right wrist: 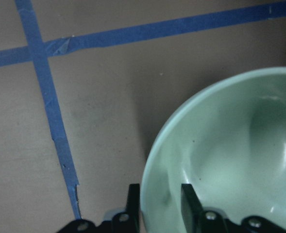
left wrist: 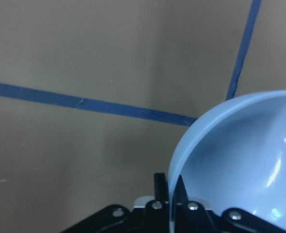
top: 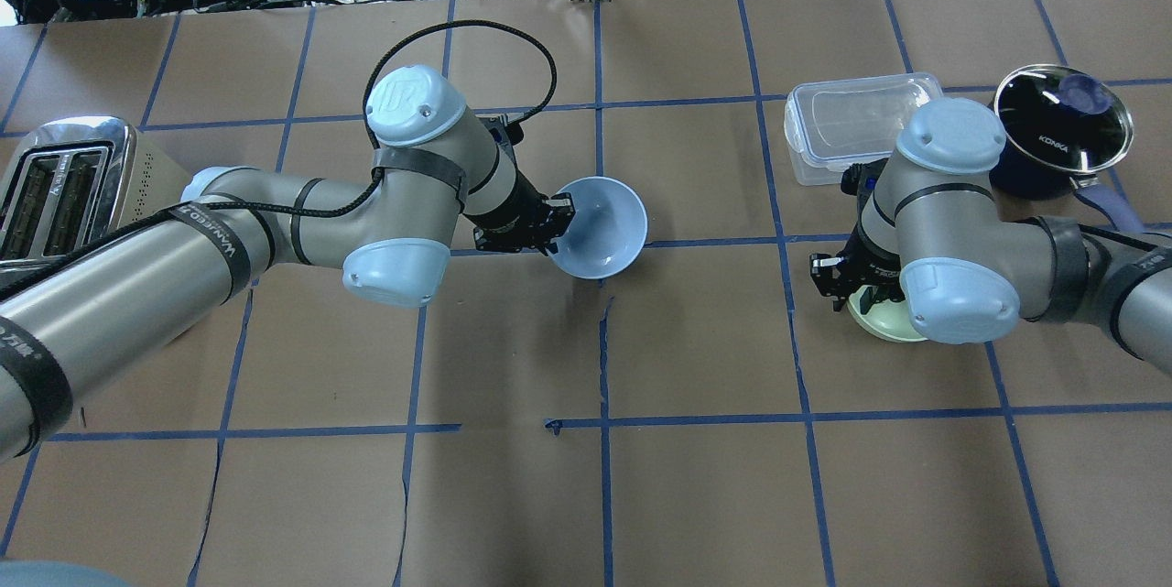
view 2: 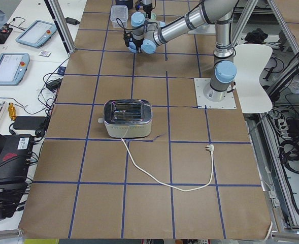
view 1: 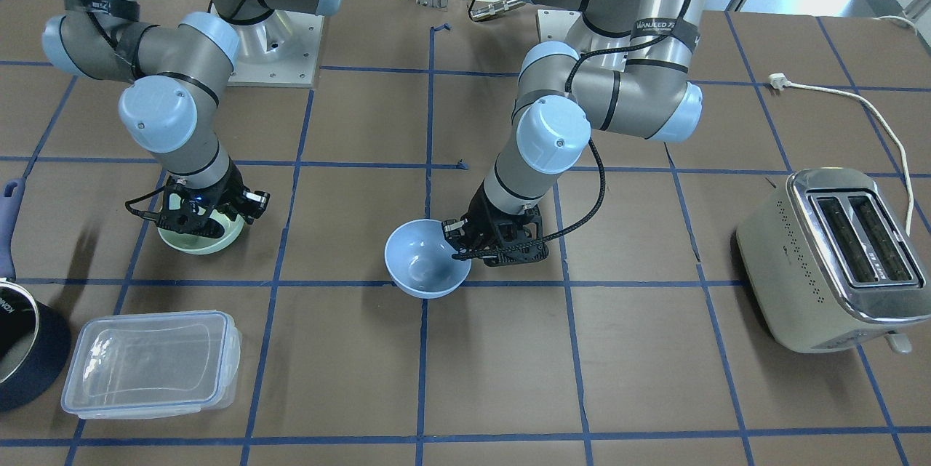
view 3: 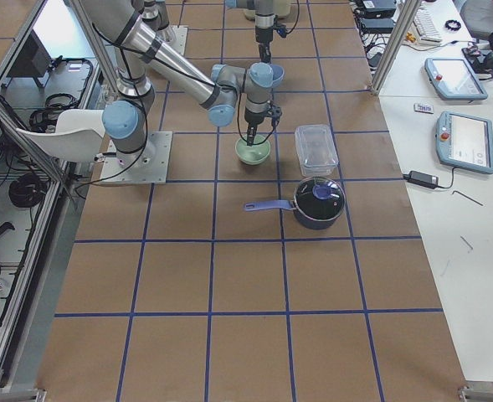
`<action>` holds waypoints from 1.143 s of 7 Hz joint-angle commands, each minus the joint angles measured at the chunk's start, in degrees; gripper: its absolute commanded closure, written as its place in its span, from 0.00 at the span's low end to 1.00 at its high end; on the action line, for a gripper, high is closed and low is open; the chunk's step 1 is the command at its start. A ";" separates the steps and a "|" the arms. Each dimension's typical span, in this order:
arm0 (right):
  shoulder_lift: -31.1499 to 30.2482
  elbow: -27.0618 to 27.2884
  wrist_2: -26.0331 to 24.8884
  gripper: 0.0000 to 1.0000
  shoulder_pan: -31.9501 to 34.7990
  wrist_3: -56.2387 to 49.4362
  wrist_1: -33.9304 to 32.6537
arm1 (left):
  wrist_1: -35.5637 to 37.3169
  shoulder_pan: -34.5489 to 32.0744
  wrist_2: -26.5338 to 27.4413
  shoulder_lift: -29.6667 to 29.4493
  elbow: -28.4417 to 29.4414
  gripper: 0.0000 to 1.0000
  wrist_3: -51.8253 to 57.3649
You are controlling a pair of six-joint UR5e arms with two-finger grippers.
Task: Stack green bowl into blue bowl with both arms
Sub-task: 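Move the blue bowl to center with the left while the right lifts the green bowl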
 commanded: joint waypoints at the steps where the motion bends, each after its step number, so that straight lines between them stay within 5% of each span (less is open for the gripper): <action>1: -0.25 -0.37 -0.02 1.00 -0.10 0.26 0.18 | 0.23 -0.40 0.32 -1.77 1.12 1.00 -0.59; 2: -0.33 -1.24 0.07 1.00 -0.02 3.74 0.27 | 0.84 -0.40 0.66 -2.29 1.21 0.72 0.10; 3: -0.77 -3.94 0.07 1.00 0.16 4.38 4.80 | 1.36 -0.40 0.67 -2.30 2.43 0.54 0.11; 5: -0.95 -14.20 0.07 1.00 1.38 8.40 17.35 | -5.70 0.48 1.89 0.15 7.96 0.41 6.29; 6: -0.25 -19.30 -0.01 1.00 3.57 11.82 20.63 | -10.62 2.22 8.77 2.51 9.89 0.31 13.66; 8: 3.77 -27.92 -0.45 1.00 10.32 23.41 24.78 | -25.71 7.31 10.60 9.10 14.98 0.26 24.76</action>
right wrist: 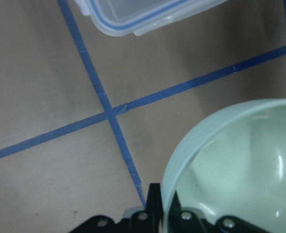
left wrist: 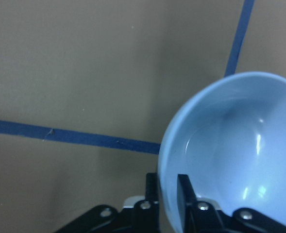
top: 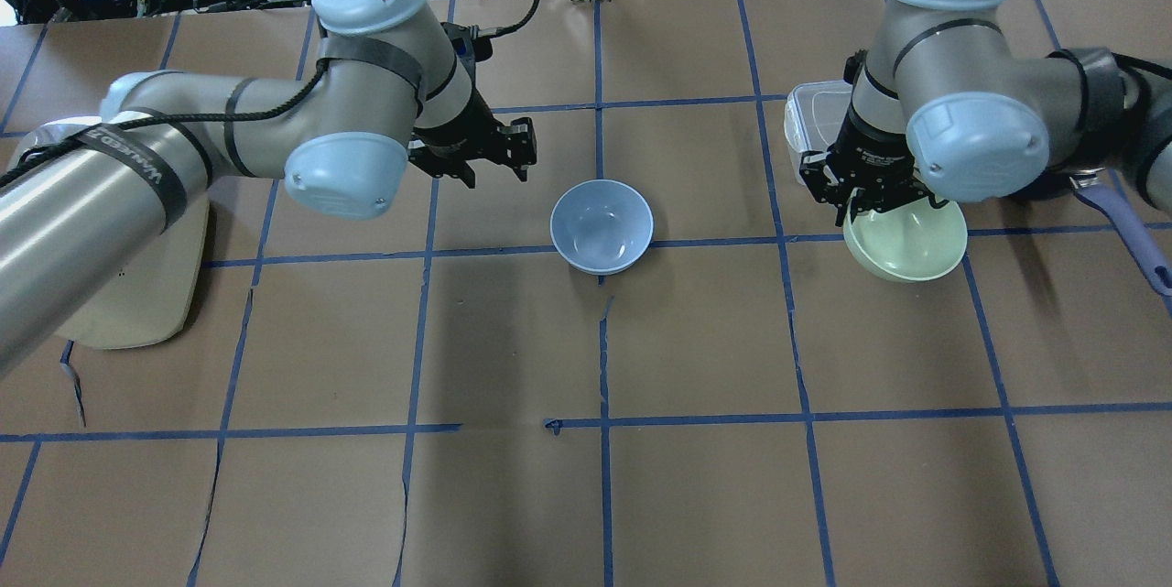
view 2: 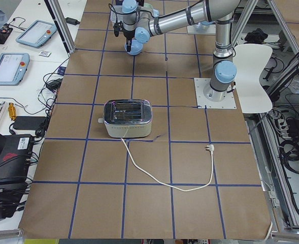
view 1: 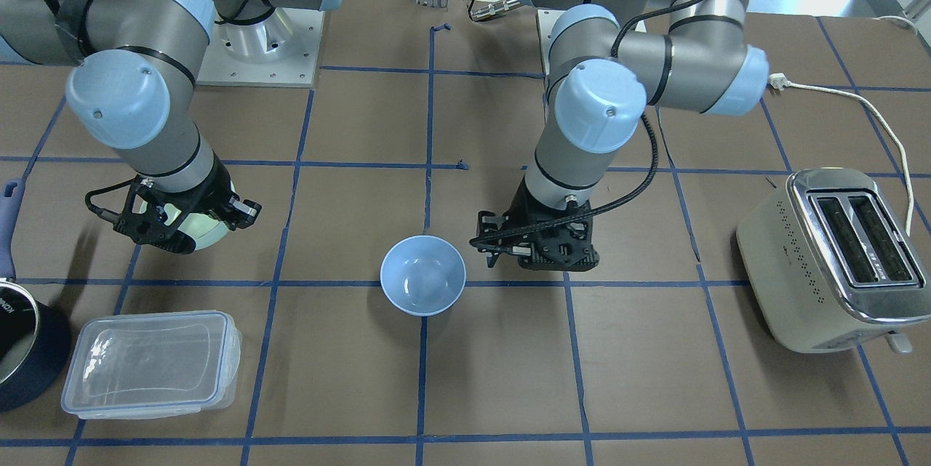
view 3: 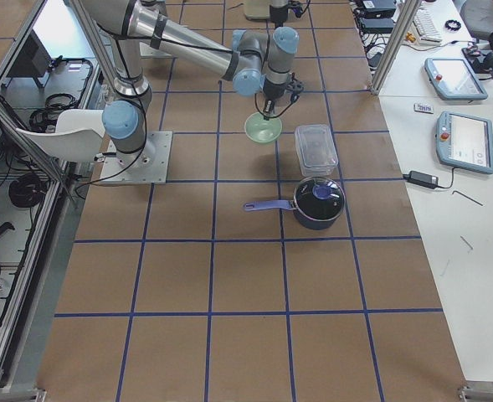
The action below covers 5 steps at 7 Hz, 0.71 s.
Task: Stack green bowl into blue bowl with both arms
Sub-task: 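Release the blue bowl with the left while the right carries the green bowl over it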
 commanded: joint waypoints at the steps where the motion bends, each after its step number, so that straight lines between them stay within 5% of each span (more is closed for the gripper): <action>1: 5.17 -10.48 -0.68 1.00 7.02 9.56 4.61 | -16.65 5.87 1.51 7.34 5.97 0.19 10.06; 3: 13.25 -21.19 -0.51 1.00 13.17 16.50 5.50 | -28.11 7.92 8.17 13.85 10.29 0.16 13.78; 4: 16.51 -25.25 0.27 1.00 16.16 19.66 7.77 | -27.89 7.92 7.67 15.27 11.08 0.00 12.91; 5: 19.15 -28.77 0.37 1.00 19.41 24.22 7.79 | -27.89 7.92 5.66 15.63 10.48 0.00 12.90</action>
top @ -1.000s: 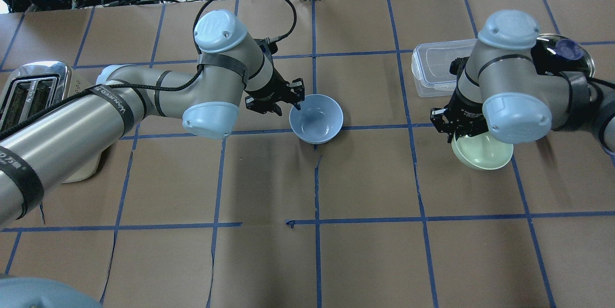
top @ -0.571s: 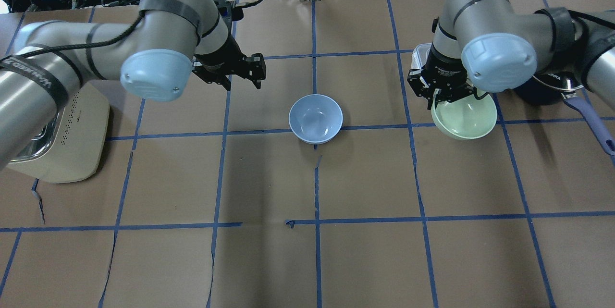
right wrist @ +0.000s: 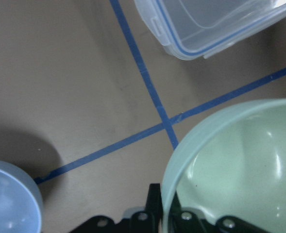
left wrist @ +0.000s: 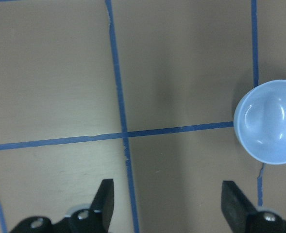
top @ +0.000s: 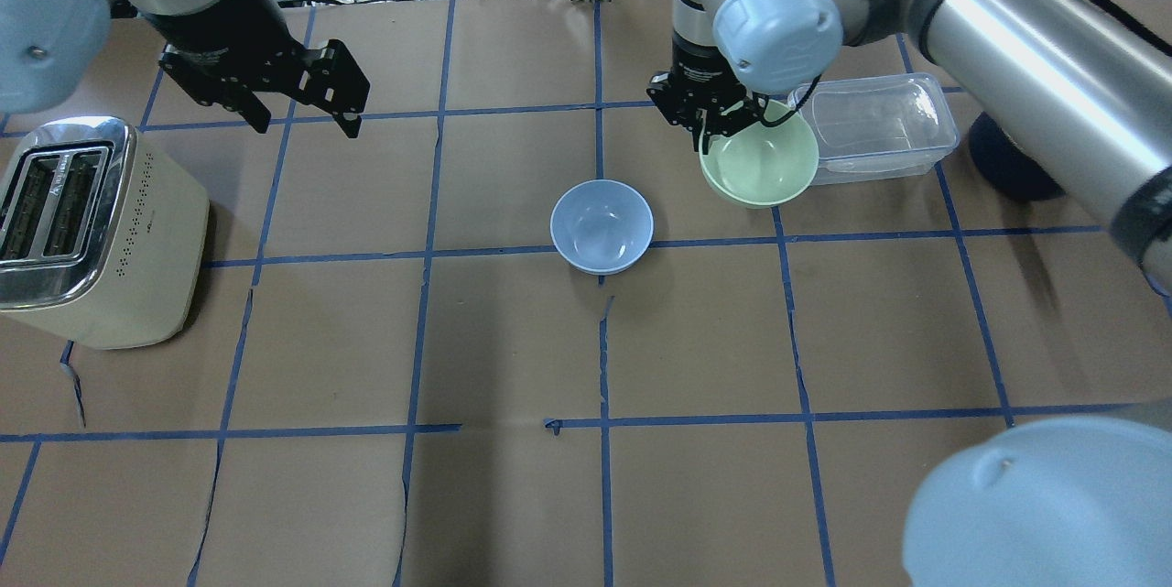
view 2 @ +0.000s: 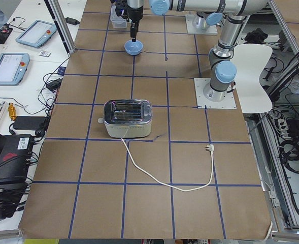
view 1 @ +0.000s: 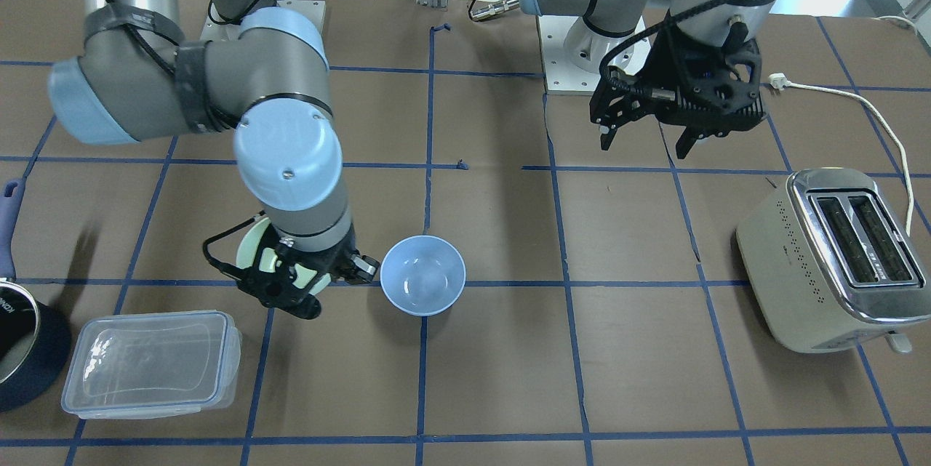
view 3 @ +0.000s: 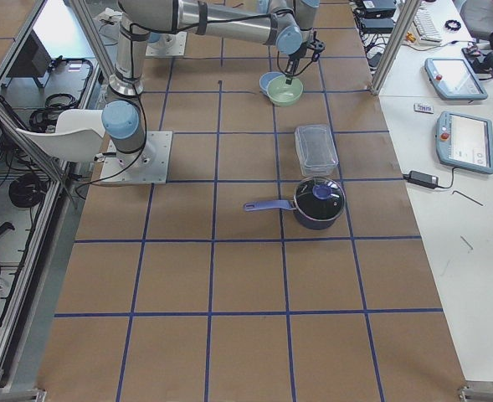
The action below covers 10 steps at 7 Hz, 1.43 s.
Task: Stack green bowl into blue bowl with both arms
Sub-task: 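Release the blue bowl with the left while the right carries the green bowl over it, then lower the green bowl into the blue bowl with the right gripper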
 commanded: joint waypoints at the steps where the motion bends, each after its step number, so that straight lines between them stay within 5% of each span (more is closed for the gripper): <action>1: 5.37 -7.51 0.31 1.00 6.61 6.08 1.11 | -0.77 0.76 -3.05 1.06 -0.08 0.00 -0.25; 7: 8.99 -7.62 6.29 1.00 11.04 13.48 1.46 | 1.08 0.77 -2.10 0.71 -1.23 0.00 -0.78; 8: 9.16 -7.62 6.12 0.96 11.04 13.13 1.12 | 1.16 0.77 -2.19 0.71 -1.32 0.00 -0.78; 10: 9.25 -5.18 5.59 0.65 11.04 12.68 0.33 | 1.17 0.77 -2.19 0.71 -1.40 0.00 -0.78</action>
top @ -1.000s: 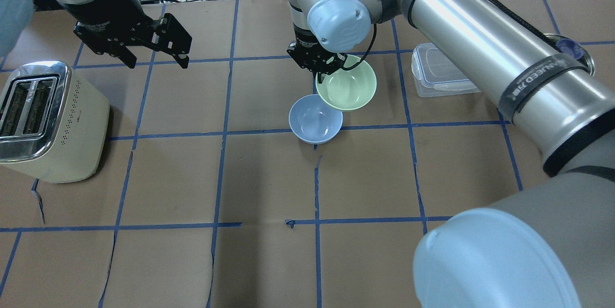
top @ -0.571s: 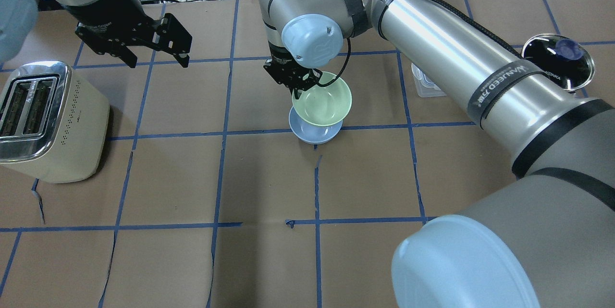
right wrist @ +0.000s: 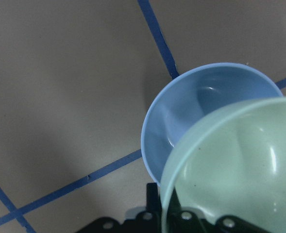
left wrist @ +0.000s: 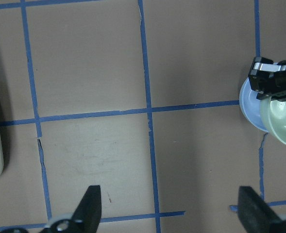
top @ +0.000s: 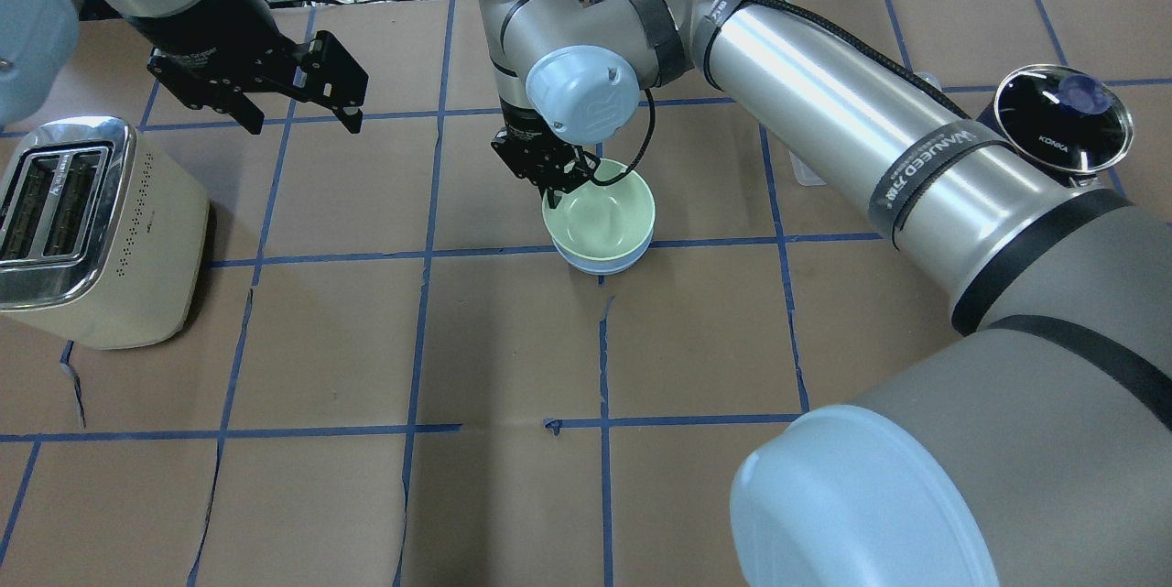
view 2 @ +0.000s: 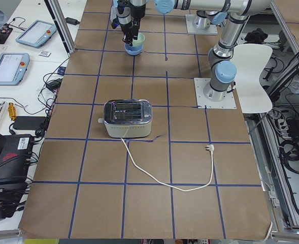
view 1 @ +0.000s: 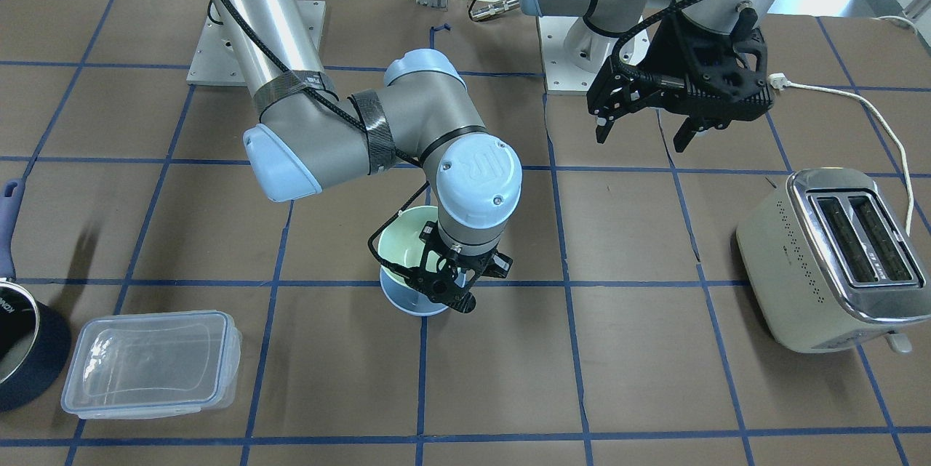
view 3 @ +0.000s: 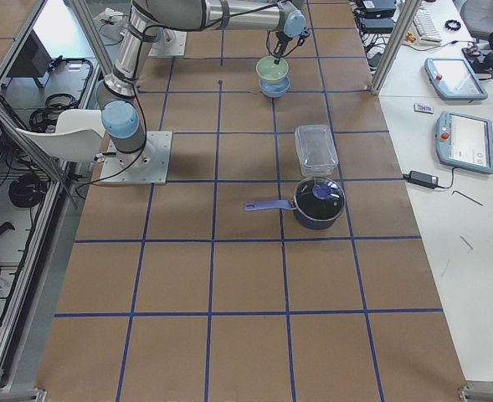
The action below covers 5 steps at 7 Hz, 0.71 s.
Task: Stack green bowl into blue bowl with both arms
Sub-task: 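Lower the green bowl into the blue bowl with the right gripper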
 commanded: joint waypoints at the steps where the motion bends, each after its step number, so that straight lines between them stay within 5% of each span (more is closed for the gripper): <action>1: 0.07 2.32 -0.38 0.50 0.01 0.06 -0.77 | 0.09 0.08 -0.01 0.01 -0.17 0.00 0.00; 2: -0.36 1.98 -0.47 0.26 -0.07 -0.11 -0.77 | 0.01 0.00 -0.01 0.09 -0.34 0.00 0.00; 3: -0.63 0.84 -0.47 0.13 -0.16 -0.11 -0.69 | 0.00 0.08 -0.01 0.01 -0.34 0.00 0.00; 5: -0.63 -5.90 -0.47 0.03 -1.30 -0.20 0.01 | 0.00 0.08 -0.01 0.01 -0.34 0.00 0.00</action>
